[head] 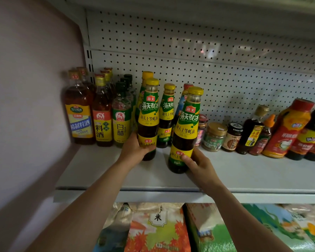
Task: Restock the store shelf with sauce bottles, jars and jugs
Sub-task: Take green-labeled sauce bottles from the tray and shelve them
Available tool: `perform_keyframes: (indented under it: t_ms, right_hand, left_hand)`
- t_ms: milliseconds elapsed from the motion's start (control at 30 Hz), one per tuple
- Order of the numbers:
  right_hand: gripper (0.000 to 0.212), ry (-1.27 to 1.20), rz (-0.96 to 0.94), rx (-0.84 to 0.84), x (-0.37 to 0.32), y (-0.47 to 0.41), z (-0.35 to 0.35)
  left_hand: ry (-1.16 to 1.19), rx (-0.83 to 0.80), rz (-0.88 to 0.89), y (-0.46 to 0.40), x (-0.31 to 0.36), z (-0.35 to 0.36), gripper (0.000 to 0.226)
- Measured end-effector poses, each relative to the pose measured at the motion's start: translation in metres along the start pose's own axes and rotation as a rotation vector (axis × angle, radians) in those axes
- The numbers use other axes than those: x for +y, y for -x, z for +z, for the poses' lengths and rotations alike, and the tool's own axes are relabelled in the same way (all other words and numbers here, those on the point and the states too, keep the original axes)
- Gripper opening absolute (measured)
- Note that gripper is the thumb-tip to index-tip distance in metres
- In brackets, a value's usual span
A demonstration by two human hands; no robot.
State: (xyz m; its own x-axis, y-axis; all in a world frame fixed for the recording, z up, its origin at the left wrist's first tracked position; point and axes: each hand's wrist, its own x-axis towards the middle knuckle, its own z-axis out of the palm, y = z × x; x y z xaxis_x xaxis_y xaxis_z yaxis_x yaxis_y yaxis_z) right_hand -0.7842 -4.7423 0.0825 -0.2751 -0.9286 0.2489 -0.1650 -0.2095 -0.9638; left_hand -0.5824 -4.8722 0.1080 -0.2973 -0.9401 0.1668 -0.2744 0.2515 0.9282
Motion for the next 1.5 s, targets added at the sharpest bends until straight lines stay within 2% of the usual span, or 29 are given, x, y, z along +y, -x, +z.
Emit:
perform_keyframes:
  t_ms: [400, 500, 600, 667, 767, 933, 1033, 1167, 1500]
  right_hand:
    - [0.046, 0.096, 0.013, -0.007, 0.000, 0.000, -0.003]
    - [0.046, 0.127, 0.030, 0.002, -0.001, 0.000, -0.006]
    - [0.042, 0.153, 0.049, -0.005, -0.006, 0.000, -0.002]
    - [0.044, 0.185, 0.058, -0.026, -0.007, 0.000, 0.009]
    - [0.060, 0.200, 0.063, -0.062, -0.006, -0.004, 0.036]
    - [0.044, 0.224, 0.047, -0.107, -0.006, -0.009, 0.082]
    - [0.053, 0.225, 0.039, -0.109, -0.005, -0.008, 0.089]
    - [0.080, 0.183, 0.053, -0.124, -0.004, -0.009, 0.093]
    - [0.085, 0.134, 0.073, -0.167, 0.001, -0.022, 0.098]
  left_hand:
    - [-0.064, -0.022, -0.056, -0.001, -0.010, -0.009, 0.067]
    - [-0.096, 0.052, -0.038, 0.010, -0.002, -0.021, 0.071]
    - [-0.083, 0.160, 0.100, 0.024, 0.027, -0.044, 0.081]
    - [-0.025, 0.112, 0.204, 0.033, 0.053, -0.058, 0.084]
    - [0.024, -0.011, 0.334, 0.045, 0.088, -0.066, 0.089]
    - [-0.087, -0.055, 0.443, 0.052, 0.116, -0.074, 0.100]
    - [-0.199, -0.060, 0.460, 0.050, 0.123, -0.080, 0.105]
    - [-0.312, -0.070, 0.475, 0.043, 0.126, -0.081, 0.110]
    - [-0.396, -0.025, 0.485, 0.026, 0.122, -0.076, 0.109]
